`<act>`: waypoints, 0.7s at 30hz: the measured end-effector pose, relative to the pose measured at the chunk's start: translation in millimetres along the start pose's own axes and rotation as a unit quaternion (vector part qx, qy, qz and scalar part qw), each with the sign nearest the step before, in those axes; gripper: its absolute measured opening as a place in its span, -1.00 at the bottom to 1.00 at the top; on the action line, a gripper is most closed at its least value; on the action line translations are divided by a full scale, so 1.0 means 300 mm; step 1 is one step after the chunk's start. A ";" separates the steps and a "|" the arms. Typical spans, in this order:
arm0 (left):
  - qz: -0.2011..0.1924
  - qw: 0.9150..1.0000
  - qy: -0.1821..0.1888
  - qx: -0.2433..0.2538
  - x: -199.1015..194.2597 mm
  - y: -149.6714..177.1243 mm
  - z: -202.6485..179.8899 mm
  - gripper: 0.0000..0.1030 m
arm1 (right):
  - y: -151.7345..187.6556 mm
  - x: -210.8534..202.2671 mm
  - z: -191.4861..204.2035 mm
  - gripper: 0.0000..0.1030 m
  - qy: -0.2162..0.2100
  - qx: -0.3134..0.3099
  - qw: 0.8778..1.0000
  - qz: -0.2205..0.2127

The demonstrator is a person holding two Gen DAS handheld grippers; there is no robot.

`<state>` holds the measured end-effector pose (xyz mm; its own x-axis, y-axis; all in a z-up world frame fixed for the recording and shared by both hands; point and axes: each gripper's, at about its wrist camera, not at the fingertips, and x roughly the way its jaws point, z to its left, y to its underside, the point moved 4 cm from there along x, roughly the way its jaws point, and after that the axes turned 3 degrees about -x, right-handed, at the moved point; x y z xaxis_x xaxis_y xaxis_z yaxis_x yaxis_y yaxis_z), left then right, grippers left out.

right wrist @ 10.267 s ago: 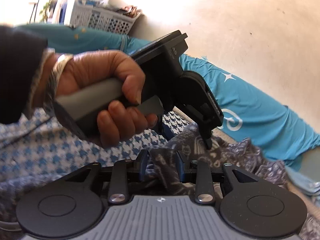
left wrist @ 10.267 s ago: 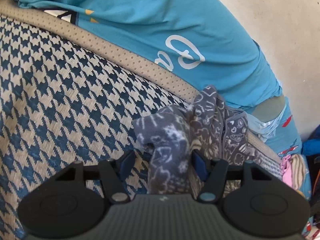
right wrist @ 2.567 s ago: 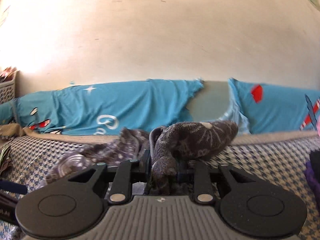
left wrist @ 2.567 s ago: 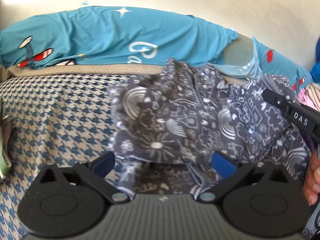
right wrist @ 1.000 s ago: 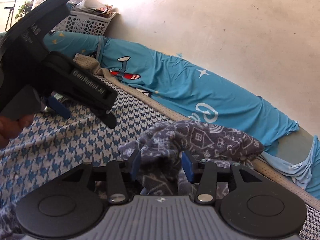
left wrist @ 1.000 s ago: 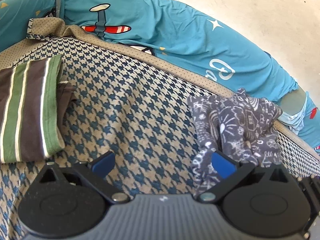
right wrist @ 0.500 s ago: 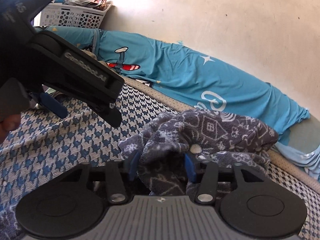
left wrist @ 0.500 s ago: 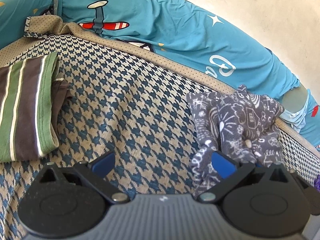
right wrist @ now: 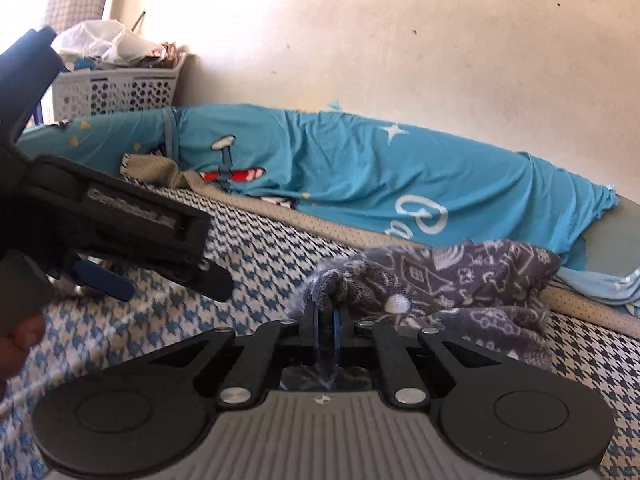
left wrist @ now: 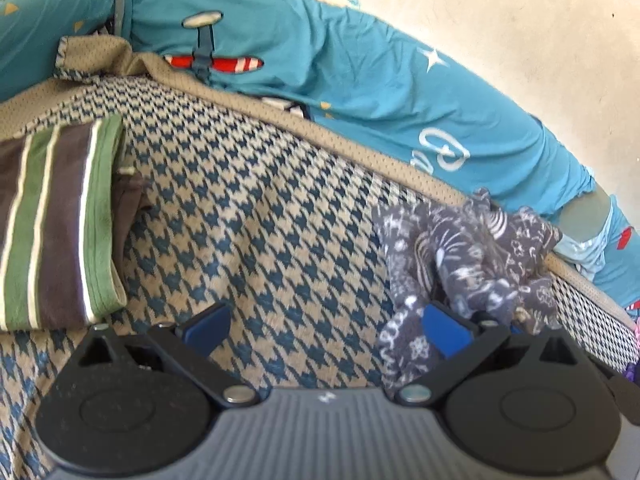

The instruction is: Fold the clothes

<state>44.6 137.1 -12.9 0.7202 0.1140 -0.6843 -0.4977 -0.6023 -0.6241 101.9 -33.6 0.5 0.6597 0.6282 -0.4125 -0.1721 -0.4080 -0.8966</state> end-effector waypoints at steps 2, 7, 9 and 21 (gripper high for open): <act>-0.013 1.000 -0.004 0.001 -0.009 -0.013 0.000 1.00 | -0.004 0.007 0.032 -0.84 -0.010 -0.011 1.000 -0.003; -0.028 1.000 -0.009 0.007 -0.008 -0.031 0.001 1.00 | 0.044 0.089 0.103 -0.83 -0.025 -0.026 0.999 0.026; -0.028 1.000 -0.006 0.006 0.000 -0.036 0.001 1.00 | 0.063 0.108 0.124 -0.81 -0.013 -0.040 0.999 0.033; -0.034 0.999 0.004 0.001 0.006 -0.054 -0.019 1.00 | 0.027 0.005 0.098 -0.04 -0.052 -0.037 0.997 0.031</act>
<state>56.9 142.6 -1.8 0.7567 0.1484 -0.6368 -0.4475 -0.5925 -0.6699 80.0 -16.4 -12.1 0.5688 0.6639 -0.4855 -0.1530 -0.4946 -0.8556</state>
